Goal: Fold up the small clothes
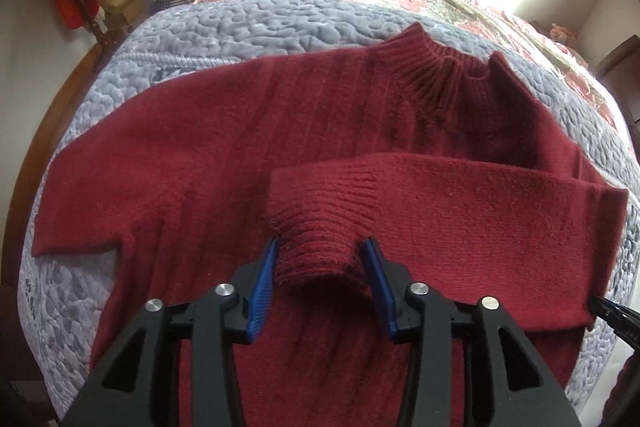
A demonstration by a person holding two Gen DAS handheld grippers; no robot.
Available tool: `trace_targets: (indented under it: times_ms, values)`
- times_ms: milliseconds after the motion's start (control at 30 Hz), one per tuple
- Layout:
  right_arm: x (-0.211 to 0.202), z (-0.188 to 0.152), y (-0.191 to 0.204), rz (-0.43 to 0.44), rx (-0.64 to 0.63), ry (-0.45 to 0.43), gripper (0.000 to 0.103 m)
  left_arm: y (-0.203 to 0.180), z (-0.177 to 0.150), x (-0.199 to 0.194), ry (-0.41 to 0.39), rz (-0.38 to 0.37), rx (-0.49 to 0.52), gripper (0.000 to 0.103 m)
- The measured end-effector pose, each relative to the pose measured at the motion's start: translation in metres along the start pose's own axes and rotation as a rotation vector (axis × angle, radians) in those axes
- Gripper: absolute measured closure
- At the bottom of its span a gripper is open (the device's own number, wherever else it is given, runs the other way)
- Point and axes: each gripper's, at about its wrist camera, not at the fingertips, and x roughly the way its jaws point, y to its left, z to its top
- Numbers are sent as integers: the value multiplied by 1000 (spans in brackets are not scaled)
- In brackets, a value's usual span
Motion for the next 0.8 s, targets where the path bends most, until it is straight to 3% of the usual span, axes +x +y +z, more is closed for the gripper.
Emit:
trace_targets:
  times_ms: [100, 133, 200, 233, 300, 467, 633, 733, 800]
  values:
    - [-1, -2, -7, 3, 18, 15, 87, 32, -3, 0, -10, 92, -43, 57]
    - [-3, -2, -6, -10, 14, 19, 84, 44, -1, -1, -12, 95, -64, 57]
    - [-16, -2, 1, -66, -20, -5, 68, 61, 1, -7, -18, 93, -107, 57]
    - [-24, -2, 6, -109, -47, -32, 68, 64, 2, -11, -27, 90, -117, 57]
    - [-40, -1, 17, -120, -78, -82, 68, 61, 4, -18, -39, 58, -108, 57]
    - [-39, 13, 47, 22, -85, -87, 69, 24, 6, -10, -7, -39, -43, 57]
    - [4, 12, 48, -55, -43, -12, 70, -5, -2, 32, 68, 4, 51, 56]
    - [18, 12, 39, -45, 8, -7, 69, -3, -3, 52, 93, 7, 46, 46]
    - [15, 14, 43, -62, 3, -8, 66, 1, 0, 51, 102, -18, 34, 46]
